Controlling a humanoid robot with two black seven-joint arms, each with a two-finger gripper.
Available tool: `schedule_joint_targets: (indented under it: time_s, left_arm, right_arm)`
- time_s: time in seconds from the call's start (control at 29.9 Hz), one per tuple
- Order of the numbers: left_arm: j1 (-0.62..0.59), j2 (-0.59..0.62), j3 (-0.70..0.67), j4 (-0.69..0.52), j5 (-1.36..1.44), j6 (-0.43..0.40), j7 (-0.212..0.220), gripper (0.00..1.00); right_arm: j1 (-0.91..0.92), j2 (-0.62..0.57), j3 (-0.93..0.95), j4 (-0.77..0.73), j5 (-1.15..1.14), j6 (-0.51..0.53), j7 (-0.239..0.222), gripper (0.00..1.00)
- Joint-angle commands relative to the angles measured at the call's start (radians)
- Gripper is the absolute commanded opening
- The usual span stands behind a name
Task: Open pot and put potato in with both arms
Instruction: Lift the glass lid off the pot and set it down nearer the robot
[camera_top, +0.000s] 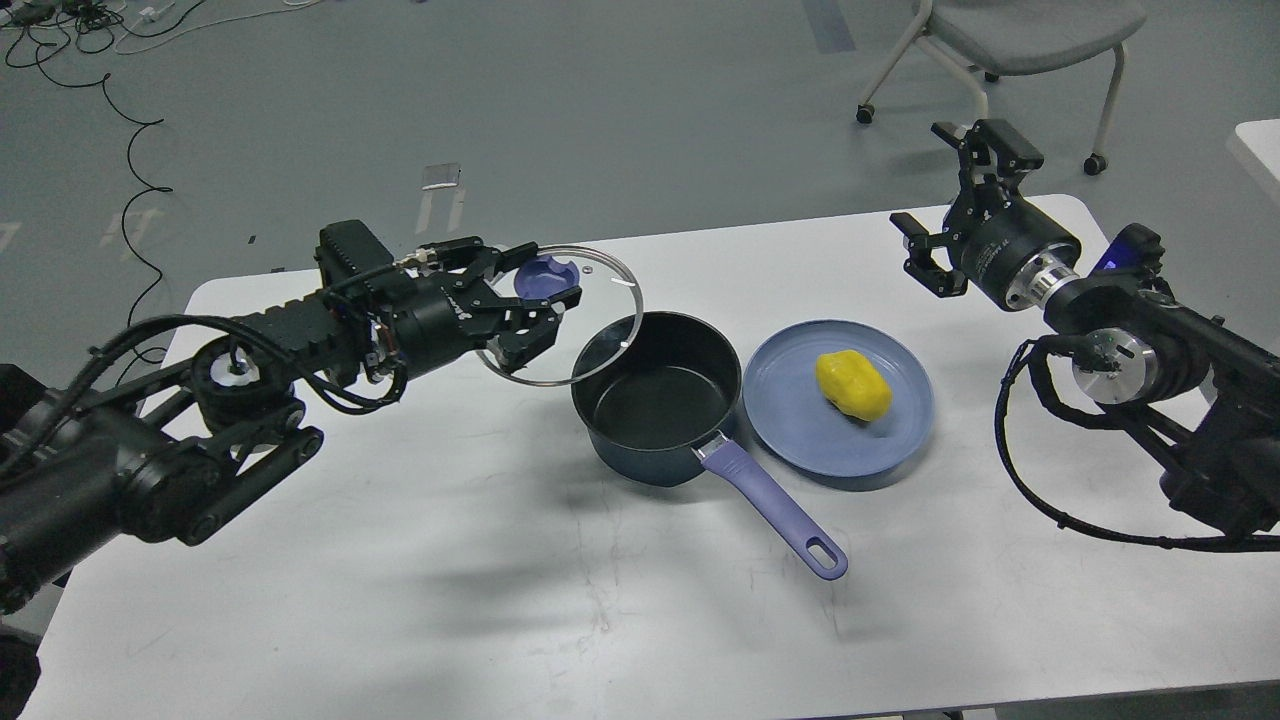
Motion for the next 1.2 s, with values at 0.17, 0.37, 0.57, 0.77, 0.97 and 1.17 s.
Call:
schedule_joint_targets:
  time_s: [0.17,0.37,0.57,0.77,0.97,1.17]
  left_arm:
    - [0.153,0.094,0.001,0.018,-0.05,0.073,-0.003,0.47]
    - [0.245,0.087,0.001,0.072,-0.051,0.13,-0.027,0.47]
    - [0.263,0.071,0.001,0.129,-0.053,0.15,-0.027,0.47]
    - [0.271,0.042,0.003,0.173,-0.053,0.164,-0.032,0.48]
    - [0.282,-0.002,0.003,0.228,-0.066,0.165,-0.035,0.49]
    - [0.283,0.001,0.003,0.23,-0.097,0.165,-0.038,0.6]
  right_arm:
    - [0.0,-0.002,-0.001,0.0,0.0,0.0,-0.001,1.0]
    - [0.0,-0.002,-0.003,0.0,0.0,0.0,-0.001,1.0]
    - [0.002,-0.002,-0.026,0.001,0.0,0.0,0.001,1.0]
    - [0.0,-0.003,-0.028,0.001,0.0,0.0,-0.001,1.0]
    - [0.0,-0.006,-0.028,0.001,0.0,0.0,0.001,1.0]
    - [0.0,-0.009,-0.028,0.001,0.0,0.0,0.001,1.0]
